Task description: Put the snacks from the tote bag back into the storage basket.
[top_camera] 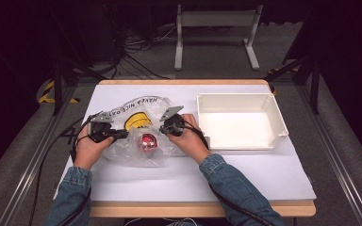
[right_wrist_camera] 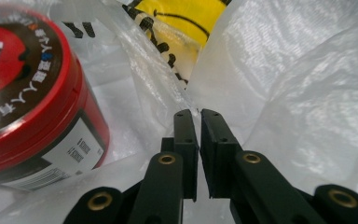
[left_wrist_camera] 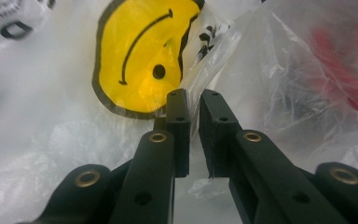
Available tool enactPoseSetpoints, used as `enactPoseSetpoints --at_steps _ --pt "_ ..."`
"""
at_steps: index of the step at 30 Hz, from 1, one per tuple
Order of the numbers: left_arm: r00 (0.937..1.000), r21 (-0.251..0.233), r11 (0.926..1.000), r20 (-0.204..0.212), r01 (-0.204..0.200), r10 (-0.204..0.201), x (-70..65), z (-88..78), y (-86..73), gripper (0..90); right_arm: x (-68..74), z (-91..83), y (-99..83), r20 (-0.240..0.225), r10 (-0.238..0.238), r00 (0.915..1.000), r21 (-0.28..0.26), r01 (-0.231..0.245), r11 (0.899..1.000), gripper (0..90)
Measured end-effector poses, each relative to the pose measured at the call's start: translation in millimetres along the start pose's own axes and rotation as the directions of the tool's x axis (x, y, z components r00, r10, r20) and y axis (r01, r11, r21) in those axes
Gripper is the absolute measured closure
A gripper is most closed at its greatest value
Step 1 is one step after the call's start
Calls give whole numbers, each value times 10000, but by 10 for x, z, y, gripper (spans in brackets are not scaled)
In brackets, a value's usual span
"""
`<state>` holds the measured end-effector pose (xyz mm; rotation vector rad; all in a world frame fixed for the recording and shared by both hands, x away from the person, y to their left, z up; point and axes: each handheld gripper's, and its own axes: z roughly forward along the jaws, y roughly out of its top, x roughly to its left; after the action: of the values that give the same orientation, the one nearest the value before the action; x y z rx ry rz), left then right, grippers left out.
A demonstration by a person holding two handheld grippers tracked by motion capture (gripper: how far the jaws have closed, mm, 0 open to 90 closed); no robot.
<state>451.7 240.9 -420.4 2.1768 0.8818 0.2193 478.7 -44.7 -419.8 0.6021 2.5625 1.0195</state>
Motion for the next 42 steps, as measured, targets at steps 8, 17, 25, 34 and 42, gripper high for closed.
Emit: enactPoseSetpoints --at_steps 8,17,25,34,42 --pt "9998 92 9999 180 61 -62 13 -27 -27 796 84 -57 1 -73 263 9996 206 -261 9994 599" --pt "9997 148 9999 247 36 -40 1 -38 -31 805 248 -469 55 -195 352 9992 -815 -367 9960 461" --pt "9995 177 9998 294 81 -87 5 -16 -34 810 514 -609 -51 -1457 494 9881 -86 -512 9986 378" --pt "9991 186 9997 409 138 -145 14 -12 -47 803 700 -355 -227 -1085 467 9930 922 -367 9951 99" --pt "9984 106 9997 518 219 -224 16 -27 -47 701 733 -280 -298 -1528 396 9875 1156 -219 9931 69"
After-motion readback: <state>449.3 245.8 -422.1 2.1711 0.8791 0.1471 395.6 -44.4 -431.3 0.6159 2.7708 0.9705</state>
